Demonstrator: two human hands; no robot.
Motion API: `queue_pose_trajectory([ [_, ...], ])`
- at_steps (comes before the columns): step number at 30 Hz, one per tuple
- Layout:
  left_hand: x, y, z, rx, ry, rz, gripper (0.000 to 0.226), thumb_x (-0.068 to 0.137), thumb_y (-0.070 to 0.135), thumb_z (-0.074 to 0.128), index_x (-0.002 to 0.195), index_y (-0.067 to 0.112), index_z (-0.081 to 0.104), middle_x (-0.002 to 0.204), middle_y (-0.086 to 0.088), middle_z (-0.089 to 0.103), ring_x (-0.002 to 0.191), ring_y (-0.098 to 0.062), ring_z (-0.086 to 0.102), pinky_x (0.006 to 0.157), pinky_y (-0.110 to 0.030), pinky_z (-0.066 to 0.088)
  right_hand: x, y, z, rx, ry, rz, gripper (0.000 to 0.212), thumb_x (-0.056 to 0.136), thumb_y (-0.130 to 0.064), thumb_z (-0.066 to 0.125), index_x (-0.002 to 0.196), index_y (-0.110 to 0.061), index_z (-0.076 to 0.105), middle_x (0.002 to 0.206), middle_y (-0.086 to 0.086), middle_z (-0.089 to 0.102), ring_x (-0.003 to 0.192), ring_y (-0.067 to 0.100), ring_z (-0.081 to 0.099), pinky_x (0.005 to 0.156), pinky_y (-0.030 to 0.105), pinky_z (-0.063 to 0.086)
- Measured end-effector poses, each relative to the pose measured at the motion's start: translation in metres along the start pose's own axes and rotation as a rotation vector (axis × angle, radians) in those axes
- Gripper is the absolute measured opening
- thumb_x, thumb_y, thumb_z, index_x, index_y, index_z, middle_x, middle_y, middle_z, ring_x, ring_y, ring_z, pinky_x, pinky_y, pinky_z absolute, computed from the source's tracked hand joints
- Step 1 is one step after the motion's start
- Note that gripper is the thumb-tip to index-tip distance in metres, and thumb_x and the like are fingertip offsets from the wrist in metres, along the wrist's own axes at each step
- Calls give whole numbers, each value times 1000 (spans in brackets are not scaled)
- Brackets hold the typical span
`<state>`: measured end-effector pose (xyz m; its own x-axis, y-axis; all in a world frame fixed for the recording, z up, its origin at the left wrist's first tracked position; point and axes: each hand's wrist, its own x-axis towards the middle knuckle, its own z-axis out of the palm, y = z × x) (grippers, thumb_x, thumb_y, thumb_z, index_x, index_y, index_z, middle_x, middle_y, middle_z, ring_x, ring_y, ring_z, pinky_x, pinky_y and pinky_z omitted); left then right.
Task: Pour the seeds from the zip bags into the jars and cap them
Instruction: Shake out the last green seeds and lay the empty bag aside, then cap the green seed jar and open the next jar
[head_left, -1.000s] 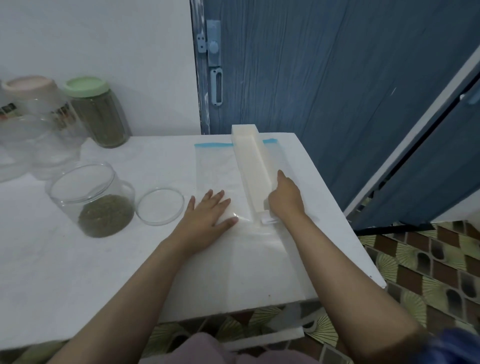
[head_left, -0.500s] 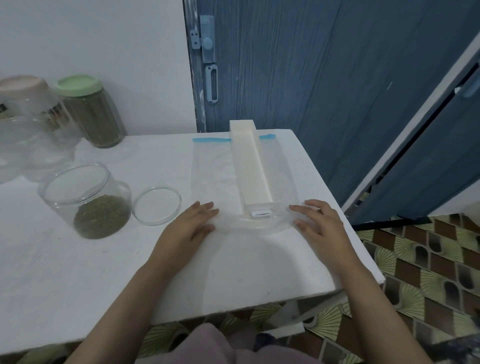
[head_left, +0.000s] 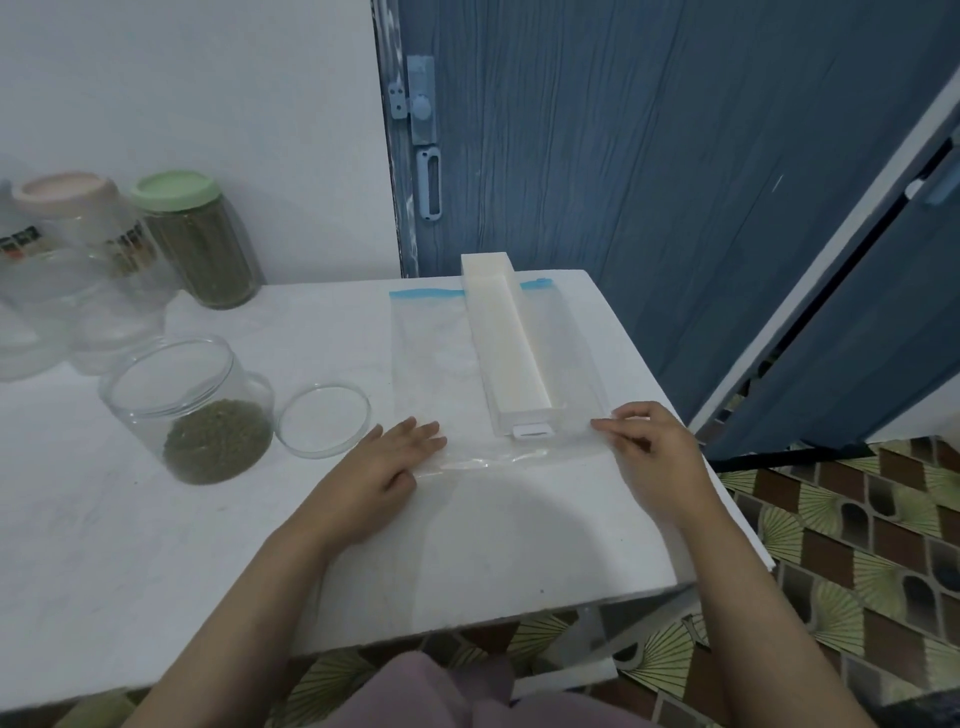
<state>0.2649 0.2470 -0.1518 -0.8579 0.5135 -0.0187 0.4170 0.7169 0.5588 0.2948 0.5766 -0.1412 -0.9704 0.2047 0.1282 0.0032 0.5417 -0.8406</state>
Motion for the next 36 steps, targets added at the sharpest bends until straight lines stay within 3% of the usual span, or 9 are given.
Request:
queue_pose_trajectory([
  [3,-2,-3,-1,-26,-10,7,75,74,40,23,147,32,40,154,20,19,148,-2,7,121,-26,-1,0,2,-5,-182,-65,9,41,90,4,55,103,-29,76,131,-8,53,115,17,52,95,14,38],
  [7,-1,6,6,-20,25,-31,68,89,66,19,149,39,36,158,20,14,150,-6,1,122,-30,-3,-3,-31,8,-192,88,-94,30,90,-15,64,114,-31,72,139,-6,49,127,23,43,105,29,29],
  [12,1,16,17,239,53,-18,74,87,57,0,151,41,33,164,12,19,154,-21,8,122,-43,2,10,-67,68,-412,-159,-89,46,96,-52,53,142,-49,45,160,-1,24,137,26,32,113,40,27],
  [16,-3,14,17,282,22,-39,81,82,60,-4,155,39,23,165,12,8,154,-20,-2,120,-34,-7,5,-61,86,-547,-137,-15,50,101,-48,42,149,-52,29,159,1,27,139,30,26,112,43,24],
  [19,-11,19,13,195,20,-63,82,86,78,3,156,38,17,165,14,2,153,-13,-8,118,-26,-11,-1,-68,81,-621,-127,-16,50,102,-46,39,151,-47,28,165,5,12,147,36,12,117,50,12],
  [23,-33,28,6,27,342,-39,56,104,52,23,152,27,33,159,18,15,149,-1,3,123,-21,2,-19,-92,83,-523,-55,-132,46,102,-44,43,148,-40,39,164,-3,18,150,26,12,120,45,9],
  [27,-54,23,-15,91,792,44,45,105,28,36,144,11,49,154,-1,41,149,-19,28,122,-29,18,-37,-132,107,-344,-48,-226,34,101,-36,50,135,-38,53,155,-11,33,142,12,23,112,27,10],
  [32,-80,3,-61,158,1004,-32,42,102,25,41,139,9,53,153,-10,42,149,-28,23,122,-38,16,-42,-189,144,-298,-112,-306,31,101,-33,51,131,-39,55,152,-15,34,139,7,23,107,22,10],
  [36,-99,-26,-84,158,1065,-112,45,100,32,45,141,15,48,158,-11,31,151,-29,13,123,-35,7,-35,-214,177,-325,-216,-258,36,101,-33,49,137,-36,49,155,-9,26,140,17,20,113,33,20],
])
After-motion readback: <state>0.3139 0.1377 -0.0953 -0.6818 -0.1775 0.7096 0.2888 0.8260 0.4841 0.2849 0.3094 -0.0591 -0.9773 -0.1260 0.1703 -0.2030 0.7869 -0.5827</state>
